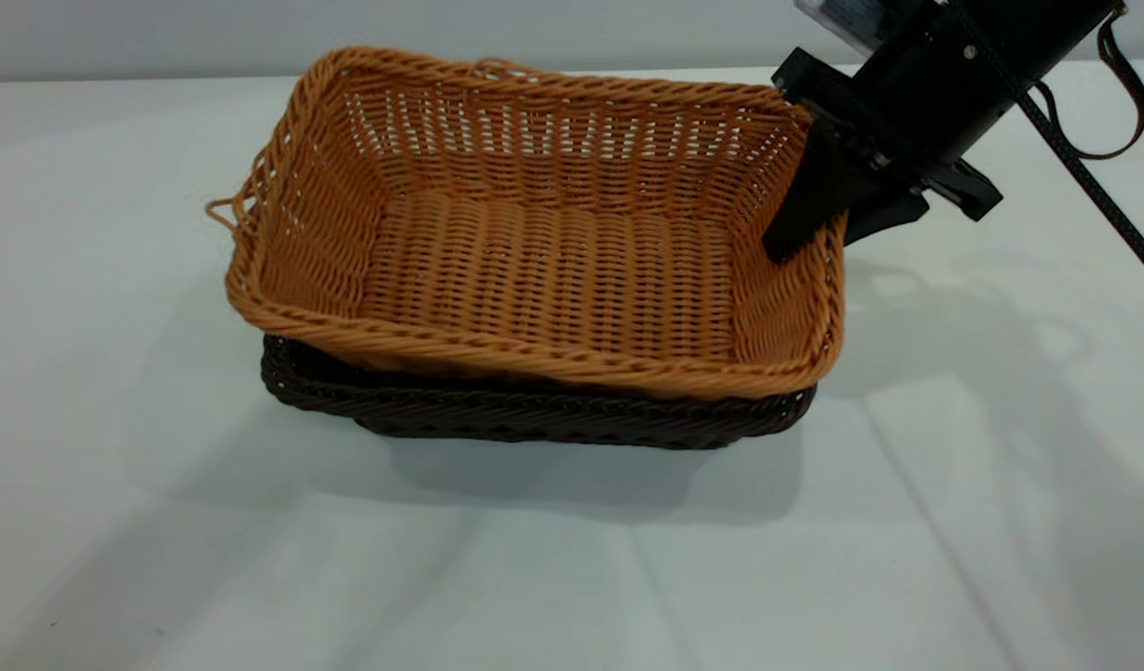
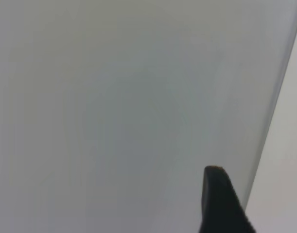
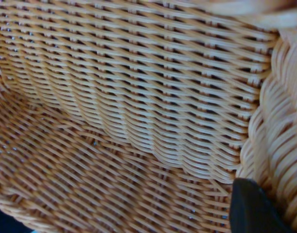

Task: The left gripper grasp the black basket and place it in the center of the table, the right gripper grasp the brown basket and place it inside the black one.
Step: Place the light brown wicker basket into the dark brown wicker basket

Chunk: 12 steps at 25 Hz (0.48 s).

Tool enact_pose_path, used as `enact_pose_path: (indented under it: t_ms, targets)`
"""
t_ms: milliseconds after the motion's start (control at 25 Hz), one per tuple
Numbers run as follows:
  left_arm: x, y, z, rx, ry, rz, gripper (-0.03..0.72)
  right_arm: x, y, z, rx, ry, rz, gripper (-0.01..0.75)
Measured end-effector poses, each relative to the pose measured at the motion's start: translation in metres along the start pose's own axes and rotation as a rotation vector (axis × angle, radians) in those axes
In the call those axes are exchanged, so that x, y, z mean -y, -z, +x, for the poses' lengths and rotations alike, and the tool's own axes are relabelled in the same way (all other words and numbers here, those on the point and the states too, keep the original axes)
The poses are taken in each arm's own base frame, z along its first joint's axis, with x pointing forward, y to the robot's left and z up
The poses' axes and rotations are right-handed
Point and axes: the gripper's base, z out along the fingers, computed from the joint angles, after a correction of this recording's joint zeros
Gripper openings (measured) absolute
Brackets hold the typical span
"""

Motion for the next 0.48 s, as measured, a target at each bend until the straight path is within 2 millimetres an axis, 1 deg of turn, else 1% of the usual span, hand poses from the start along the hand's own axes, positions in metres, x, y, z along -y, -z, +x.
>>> enact_pose_path:
  t_ms: [120,200,280,480]
  targets:
    - [0.0016,0.0000,0.0011,-0.012,0.003,0.017,0.360,0.0004,0.0002,-0.0009,0.008,0.002,0.006,0.124]
    - [0.0023,0.0000,0.0016,-0.018,0.003,0.025,0.360,-0.0002,0.0002,-0.0012,0.009,-0.001,0.001,0.192]
    - [0.0026,0.0001,0.0019,-0.020,0.003,0.029,0.360,-0.0011,0.0004,-0.0015,0.010,-0.005,-0.007,0.288]
    - [0.0027,0.0001,0.0020,-0.022,0.003,0.030,0.360,-0.0070,0.0026,-0.0013,-0.021,0.037,-0.051,0.587]
